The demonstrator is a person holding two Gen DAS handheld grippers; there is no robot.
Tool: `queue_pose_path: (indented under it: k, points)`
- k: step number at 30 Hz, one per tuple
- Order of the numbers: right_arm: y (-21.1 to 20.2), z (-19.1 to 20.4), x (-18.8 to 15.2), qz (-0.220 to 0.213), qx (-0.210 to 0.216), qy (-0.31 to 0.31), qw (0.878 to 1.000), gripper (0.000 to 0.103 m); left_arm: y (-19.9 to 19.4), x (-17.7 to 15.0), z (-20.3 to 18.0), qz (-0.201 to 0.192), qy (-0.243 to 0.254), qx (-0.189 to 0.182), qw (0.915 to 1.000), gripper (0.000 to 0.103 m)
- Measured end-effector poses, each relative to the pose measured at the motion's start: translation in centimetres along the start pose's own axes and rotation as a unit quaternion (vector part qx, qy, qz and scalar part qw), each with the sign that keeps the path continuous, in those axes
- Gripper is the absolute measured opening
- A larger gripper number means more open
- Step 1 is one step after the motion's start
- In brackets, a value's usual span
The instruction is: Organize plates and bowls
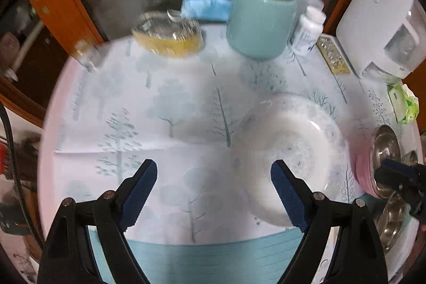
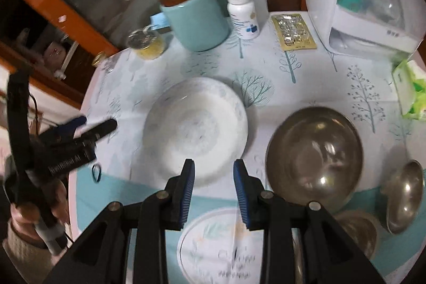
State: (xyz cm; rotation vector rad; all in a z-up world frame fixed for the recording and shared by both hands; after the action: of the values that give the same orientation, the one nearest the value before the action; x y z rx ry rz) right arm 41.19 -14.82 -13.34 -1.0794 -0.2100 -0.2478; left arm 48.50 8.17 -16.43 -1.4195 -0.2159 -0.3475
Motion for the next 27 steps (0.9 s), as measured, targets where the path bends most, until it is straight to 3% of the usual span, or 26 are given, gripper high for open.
queue_pose_path:
  k: [10,15,19,23,27]
  points:
    - [5.2,-2.6,4.1,0.032,-0.045,0.015,0.998,0.030,4.9,-0.2,-2.0,0.046,0.013,-0.060,0.9970,0.079]
    - [7.7,-3.3,5.0,0.069,-0.061,0.008,0.996,0.026,6.5,-0.3,-2.6,0.078,0.018,-0.083,0.9934,0.055]
    - [8.6,-3.1,5.4,0.090,-0.064,-0.004,0.994,0.025,7.5,-0.7,-3.0,0.102,0.021,-0.102,0.9893,0.044]
    - [9.7,-2.8,5.8,0.121,-0.088,-0.020,0.989,0.015,8.2,-0.8,-3.1,0.113,0.024,-0.114,0.9868,0.033]
    - [10.6,-2.7,6.1,0.150,-0.097,-0.025,0.984,0.012,8.7,-0.7,-3.3,0.121,0.022,-0.131,0.9838,0.019]
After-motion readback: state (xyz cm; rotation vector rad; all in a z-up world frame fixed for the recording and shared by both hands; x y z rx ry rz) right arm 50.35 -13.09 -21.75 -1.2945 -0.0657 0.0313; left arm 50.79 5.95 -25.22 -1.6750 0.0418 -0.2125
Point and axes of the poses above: each gripper's, at about its wrist camera, not at the fingertips, and y roughly the way its jaws point, z to its left, x to its top, the point moved 1 cm from there along y, roughly the way its jaws point, and after that the axes turned 11 degrees about x, right-handed, at the moved point
